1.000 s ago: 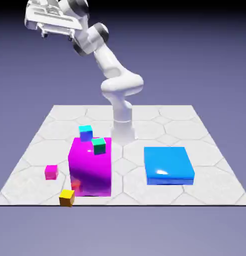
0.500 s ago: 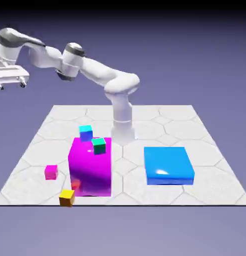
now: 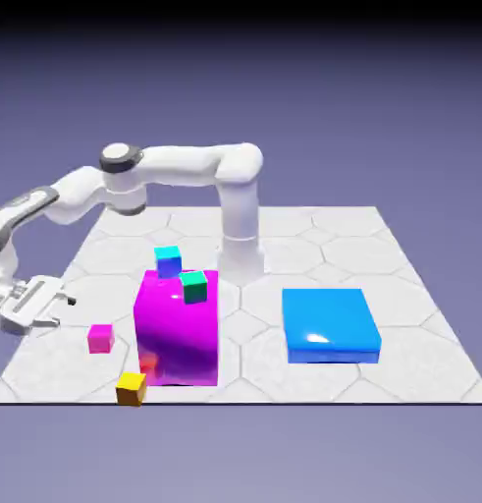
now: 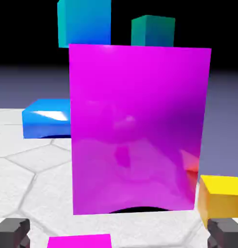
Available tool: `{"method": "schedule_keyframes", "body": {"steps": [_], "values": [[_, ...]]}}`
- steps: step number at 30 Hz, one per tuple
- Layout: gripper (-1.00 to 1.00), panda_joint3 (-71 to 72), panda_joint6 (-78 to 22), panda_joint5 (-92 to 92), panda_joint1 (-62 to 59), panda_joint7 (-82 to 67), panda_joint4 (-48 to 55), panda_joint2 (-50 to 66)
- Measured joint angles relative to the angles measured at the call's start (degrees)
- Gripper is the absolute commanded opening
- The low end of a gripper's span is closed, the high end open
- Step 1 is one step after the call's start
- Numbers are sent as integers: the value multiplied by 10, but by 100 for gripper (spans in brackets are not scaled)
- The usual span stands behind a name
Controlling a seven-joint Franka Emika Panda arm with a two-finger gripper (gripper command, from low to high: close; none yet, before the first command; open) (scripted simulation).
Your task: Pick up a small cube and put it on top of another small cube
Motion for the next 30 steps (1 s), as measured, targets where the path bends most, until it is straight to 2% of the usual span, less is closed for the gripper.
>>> {"method": "schedule_keyframes", "body": {"steps": [7, 8, 10, 17, 30], "values": [[0, -14, 83, -17, -49, 7, -124, -3], [-100, -16, 93, -19, -56, 8, -140, -3], [-100, -16, 93, -19, -56, 8, -140, -3], [-100, 2, 3, 2, -1, 2, -5, 3], [-100, 100, 169, 146, -35, 107, -275, 145]]}}
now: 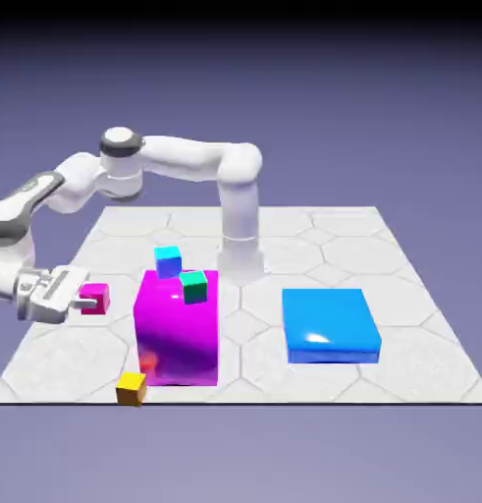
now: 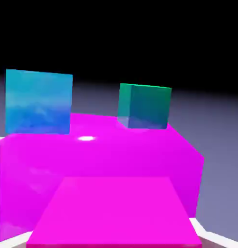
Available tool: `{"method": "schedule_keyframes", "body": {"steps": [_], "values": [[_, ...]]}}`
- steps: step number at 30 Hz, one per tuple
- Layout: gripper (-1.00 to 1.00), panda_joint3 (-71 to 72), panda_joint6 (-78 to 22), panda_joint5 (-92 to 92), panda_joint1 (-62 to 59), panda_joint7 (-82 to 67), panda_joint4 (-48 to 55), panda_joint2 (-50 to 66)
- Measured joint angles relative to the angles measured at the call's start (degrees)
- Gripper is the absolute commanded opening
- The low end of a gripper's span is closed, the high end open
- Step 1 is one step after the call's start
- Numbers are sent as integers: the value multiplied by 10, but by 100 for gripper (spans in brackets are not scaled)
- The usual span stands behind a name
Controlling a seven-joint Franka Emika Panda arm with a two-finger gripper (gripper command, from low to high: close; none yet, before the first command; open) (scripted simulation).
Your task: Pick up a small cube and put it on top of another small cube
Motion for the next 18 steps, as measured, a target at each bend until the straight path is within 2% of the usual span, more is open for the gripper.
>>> {"method": "schedule_keyframes", "body": {"steps": [10, 14, 15, 18], "values": [[-100, 75, 126, 110, -26, 80, -205, 108], [-100, 68, 187, 107, -26, 65, -268, 107], [100, 66, 205, 106, -26, 61, -286, 106], [100, 68, 185, 108, -26, 66, -265, 107]]}}
